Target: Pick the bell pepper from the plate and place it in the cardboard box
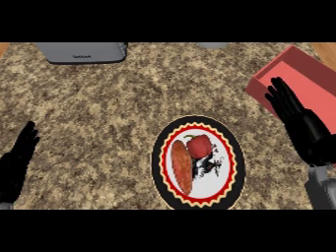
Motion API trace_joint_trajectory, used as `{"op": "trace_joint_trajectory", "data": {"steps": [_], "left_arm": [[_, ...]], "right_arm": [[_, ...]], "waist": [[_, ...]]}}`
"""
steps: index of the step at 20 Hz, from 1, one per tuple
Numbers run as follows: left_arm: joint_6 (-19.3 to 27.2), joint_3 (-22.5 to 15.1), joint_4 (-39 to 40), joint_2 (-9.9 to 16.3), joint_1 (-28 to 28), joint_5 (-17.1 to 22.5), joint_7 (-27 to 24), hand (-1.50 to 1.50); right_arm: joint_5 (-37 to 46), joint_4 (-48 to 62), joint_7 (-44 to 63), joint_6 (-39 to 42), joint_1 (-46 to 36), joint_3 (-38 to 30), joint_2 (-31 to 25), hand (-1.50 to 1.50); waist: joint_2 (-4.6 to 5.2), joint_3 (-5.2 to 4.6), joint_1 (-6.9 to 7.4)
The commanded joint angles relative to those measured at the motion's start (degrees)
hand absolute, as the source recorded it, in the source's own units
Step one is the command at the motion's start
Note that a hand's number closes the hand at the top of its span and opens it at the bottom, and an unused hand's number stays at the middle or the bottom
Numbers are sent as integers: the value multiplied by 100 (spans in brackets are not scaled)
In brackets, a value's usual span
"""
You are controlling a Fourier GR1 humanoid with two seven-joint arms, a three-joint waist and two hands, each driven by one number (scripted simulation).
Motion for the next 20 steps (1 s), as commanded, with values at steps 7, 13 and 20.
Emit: {"op": "trace_joint_trajectory", "data": {"steps": [7,13,20], "left_arm": [[-862,-548,-778,397,-1159,-526,-559,0],[-1223,-731,-637,143,-1722,-584,-585,0],[-1143,-800,-459,-51,-1730,-913,-668,0]], "right_arm": [[1845,-1587,-143,613,-1566,121,-1964,-150],[2702,-1671,-1354,523,-1079,433,-1826,-150],[3950,-1669,-1440,997,-1570,1092,-2350,-150]], "waist": [[-25,-110,-221],[157,-27,95],[152,-35,188]]}}
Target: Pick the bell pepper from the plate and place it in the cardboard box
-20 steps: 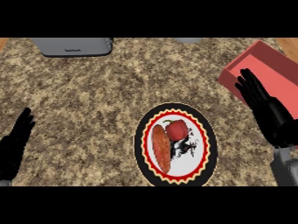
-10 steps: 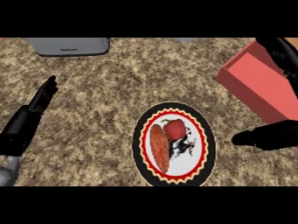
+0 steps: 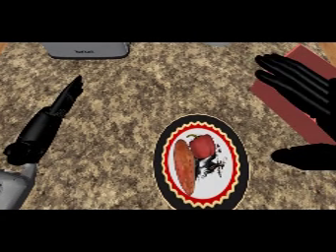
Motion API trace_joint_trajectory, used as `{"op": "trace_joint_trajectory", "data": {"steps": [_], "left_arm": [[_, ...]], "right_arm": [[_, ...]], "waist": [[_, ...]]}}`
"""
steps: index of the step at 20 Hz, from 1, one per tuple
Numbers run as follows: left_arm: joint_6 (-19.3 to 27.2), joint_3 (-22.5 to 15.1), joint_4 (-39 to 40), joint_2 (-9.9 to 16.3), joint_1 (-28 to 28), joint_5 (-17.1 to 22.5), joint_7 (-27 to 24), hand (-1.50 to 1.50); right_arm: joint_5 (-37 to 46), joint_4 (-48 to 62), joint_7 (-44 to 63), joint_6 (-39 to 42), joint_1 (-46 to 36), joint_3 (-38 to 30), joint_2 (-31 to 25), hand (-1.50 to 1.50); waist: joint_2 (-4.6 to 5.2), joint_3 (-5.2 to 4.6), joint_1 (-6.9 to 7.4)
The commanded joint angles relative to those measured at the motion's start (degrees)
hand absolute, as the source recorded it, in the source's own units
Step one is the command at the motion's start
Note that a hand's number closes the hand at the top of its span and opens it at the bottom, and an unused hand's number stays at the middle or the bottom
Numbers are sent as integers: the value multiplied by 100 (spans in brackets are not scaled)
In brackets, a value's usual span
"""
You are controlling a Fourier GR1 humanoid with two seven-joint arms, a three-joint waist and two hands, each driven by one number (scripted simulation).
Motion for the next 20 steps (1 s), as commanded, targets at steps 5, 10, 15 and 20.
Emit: {"op": "trace_joint_trajectory", "data": {"steps": [5,10,15,20], "left_arm": [[-73,-51,-108,-118,-62,-126,53,0],[-192,87,-280,-18,-77,-81,226,0],[-313,182,109,-101,-221,-120,152,0],[-281,196,22,-277,84,-273,-127,0]], "right_arm": [[1542,-632,1342,1078,-397,1330,-447,-150],[1851,-912,2692,2256,-1018,2229,123,-150],[2500,-1079,4159,3115,-1256,3241,1128,-150],[2945,-491,5106,3586,-1146,3791,2254,-150]], "waist": [[-33,-11,66],[-36,-12,128],[-24,-11,48],[-15,-4,65]]}}
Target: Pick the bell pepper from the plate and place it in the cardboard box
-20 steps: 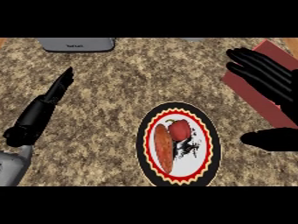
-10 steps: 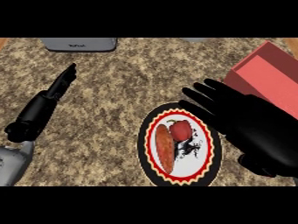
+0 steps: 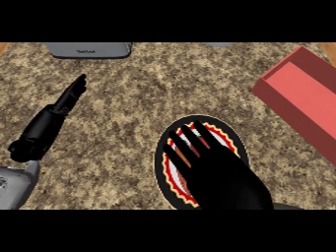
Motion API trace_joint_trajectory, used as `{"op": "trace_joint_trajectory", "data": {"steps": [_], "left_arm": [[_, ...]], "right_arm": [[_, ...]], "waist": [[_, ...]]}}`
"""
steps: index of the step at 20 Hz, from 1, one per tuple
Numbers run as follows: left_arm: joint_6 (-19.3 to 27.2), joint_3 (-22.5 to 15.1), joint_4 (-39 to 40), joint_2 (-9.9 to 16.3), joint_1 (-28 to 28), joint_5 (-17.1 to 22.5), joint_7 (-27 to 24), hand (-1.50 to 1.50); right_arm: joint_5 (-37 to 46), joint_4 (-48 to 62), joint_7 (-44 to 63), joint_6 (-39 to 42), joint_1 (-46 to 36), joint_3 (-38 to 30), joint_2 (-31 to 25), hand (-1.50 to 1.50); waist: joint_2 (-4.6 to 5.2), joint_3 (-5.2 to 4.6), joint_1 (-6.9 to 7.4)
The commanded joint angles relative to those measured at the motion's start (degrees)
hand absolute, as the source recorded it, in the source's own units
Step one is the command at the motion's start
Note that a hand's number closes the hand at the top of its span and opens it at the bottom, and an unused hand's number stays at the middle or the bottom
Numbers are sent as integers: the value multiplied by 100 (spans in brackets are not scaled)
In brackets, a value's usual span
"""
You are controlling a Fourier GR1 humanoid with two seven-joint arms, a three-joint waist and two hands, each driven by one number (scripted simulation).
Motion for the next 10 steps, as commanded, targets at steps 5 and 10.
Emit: {"op": "trace_joint_trajectory", "data": {"steps": [5,10], "left_arm": [[-208,237,-103,-140,-32,-239,168,0],[-336,447,-266,-219,264,-229,27,0]], "right_arm": [[278,-110,789,1092,368,-22,842,-150],[1127,643,690,366,632,557,1107,-150]], "waist": [[7,10,-31],[14,12,-1]]}}
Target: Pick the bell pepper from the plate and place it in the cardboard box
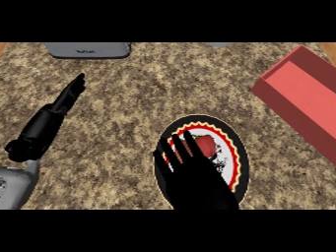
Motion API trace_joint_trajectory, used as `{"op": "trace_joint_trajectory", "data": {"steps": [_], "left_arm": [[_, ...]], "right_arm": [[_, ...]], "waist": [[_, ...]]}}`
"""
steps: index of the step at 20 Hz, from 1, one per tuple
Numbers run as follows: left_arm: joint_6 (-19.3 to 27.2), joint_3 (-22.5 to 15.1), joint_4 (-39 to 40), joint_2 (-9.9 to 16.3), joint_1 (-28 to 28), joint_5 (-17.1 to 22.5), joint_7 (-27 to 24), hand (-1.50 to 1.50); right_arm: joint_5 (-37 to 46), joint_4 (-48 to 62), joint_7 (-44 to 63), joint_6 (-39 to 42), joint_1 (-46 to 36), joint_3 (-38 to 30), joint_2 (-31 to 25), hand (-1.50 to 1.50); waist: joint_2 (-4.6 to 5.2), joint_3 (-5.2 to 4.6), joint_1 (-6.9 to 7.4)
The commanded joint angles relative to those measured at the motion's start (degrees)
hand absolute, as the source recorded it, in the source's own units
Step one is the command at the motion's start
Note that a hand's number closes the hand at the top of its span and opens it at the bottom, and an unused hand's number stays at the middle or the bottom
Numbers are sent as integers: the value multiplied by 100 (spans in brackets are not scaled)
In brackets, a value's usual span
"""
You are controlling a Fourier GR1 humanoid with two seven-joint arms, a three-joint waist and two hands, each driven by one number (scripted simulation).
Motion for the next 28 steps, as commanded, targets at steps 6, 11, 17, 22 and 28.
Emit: {"op": "trace_joint_trajectory", "data": {"steps": [6,11,17,22,28], "left_arm": [[-234,241,356,-223,-206,-349,-42,0],[-526,535,83,-203,270,-234,-226,0],[-434,435,-375,-470,325,-590,173,0],[-593,731,117,-580,-272,-723,200,0],[-596,610,-335,-884,1,-898,376,0]], "right_arm": [[1062,1072,-523,-645,-45,108,182,-150],[1367,864,-832,-604,246,-43,21,-150],[1856,1804,-1087,-773,21,-338,392,-150],[2161,1690,-1510,-975,498,-351,175,-150],[2468,1821,-1768,-924,640,-387,456,-150]], "waist": [[19,3,2],[9,2,6],[9,3,24],[11,3,-19],[5,2,-15]]}}
